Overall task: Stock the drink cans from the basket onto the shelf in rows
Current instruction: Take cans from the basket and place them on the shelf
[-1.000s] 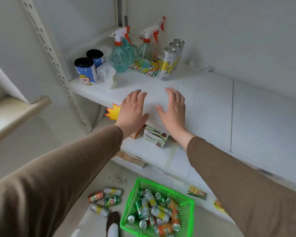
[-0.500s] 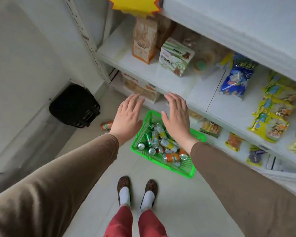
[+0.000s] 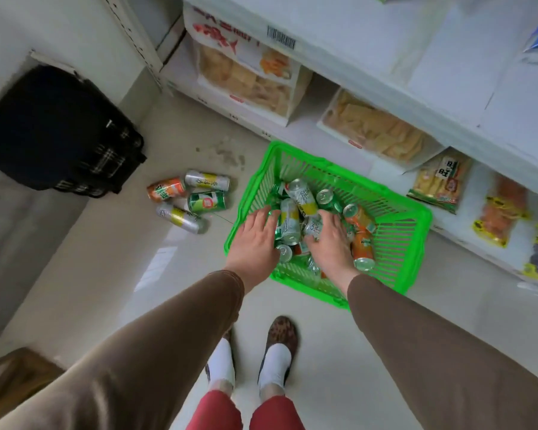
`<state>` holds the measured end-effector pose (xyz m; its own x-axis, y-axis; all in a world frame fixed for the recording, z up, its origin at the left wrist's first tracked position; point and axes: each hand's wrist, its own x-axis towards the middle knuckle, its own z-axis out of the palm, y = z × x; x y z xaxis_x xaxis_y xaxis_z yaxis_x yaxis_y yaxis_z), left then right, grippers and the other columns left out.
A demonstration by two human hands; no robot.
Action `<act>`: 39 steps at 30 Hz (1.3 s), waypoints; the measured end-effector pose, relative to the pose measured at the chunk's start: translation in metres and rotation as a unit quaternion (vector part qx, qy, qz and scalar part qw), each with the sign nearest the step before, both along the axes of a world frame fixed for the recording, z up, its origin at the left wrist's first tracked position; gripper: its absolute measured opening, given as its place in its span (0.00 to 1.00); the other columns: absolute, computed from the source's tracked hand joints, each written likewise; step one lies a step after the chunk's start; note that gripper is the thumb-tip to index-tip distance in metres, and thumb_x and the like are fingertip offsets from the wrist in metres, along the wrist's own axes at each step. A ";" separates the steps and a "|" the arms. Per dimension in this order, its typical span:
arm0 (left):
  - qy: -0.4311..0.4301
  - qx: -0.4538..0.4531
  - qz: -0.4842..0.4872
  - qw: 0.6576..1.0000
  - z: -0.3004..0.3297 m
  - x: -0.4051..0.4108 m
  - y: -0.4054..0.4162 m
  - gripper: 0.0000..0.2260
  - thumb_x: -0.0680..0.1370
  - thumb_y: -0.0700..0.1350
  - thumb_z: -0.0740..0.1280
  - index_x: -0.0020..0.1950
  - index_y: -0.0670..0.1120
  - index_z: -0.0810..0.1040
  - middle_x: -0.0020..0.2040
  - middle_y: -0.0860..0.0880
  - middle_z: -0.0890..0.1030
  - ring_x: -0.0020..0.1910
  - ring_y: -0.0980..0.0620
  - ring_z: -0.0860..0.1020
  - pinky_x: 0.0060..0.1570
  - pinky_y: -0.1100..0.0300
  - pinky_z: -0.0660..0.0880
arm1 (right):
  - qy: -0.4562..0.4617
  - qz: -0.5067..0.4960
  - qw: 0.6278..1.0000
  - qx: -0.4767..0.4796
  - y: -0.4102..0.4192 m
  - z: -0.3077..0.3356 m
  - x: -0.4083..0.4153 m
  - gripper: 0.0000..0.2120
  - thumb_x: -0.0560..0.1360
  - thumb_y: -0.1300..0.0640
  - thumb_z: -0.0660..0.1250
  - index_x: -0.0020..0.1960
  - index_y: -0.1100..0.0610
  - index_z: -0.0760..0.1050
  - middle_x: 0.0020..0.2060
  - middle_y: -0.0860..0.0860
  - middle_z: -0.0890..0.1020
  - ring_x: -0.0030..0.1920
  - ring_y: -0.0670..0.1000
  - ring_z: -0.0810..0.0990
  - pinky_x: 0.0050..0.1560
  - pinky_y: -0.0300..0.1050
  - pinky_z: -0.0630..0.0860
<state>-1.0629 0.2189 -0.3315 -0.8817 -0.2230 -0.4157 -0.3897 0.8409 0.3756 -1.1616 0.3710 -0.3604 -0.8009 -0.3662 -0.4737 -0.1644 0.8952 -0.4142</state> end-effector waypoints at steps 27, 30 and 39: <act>0.144 0.031 0.028 0.989 0.221 -0.029 -0.053 0.37 0.69 0.44 0.69 0.76 0.42 0.61 0.71 0.42 0.67 0.68 0.42 0.67 0.68 0.49 0.67 | 0.076 -0.158 0.965 -0.193 -0.068 0.254 -0.010 0.27 0.67 0.51 0.78 0.61 0.48 0.70 0.52 0.47 0.78 0.52 0.52 0.77 0.48 0.44 0.70; 0.227 0.028 0.021 0.973 0.330 -0.039 -0.070 0.38 0.69 0.45 0.71 0.76 0.41 0.61 0.71 0.42 0.67 0.68 0.42 0.66 0.69 0.47 0.66 | 0.142 -0.133 0.943 -0.270 -0.087 0.367 -0.015 0.28 0.66 0.52 0.78 0.62 0.50 0.69 0.54 0.46 0.77 0.56 0.52 0.77 0.55 0.48 0.74; 0.376 -0.052 -0.006 0.925 0.556 -0.075 -0.120 0.39 0.70 0.52 0.73 0.76 0.42 0.61 0.71 0.42 0.67 0.68 0.42 0.66 0.68 0.49 0.66 | 0.253 -0.106 0.867 -0.417 -0.133 0.612 -0.062 0.26 0.68 0.49 0.78 0.63 0.49 0.72 0.54 0.44 0.78 0.56 0.50 0.76 0.56 0.44 0.73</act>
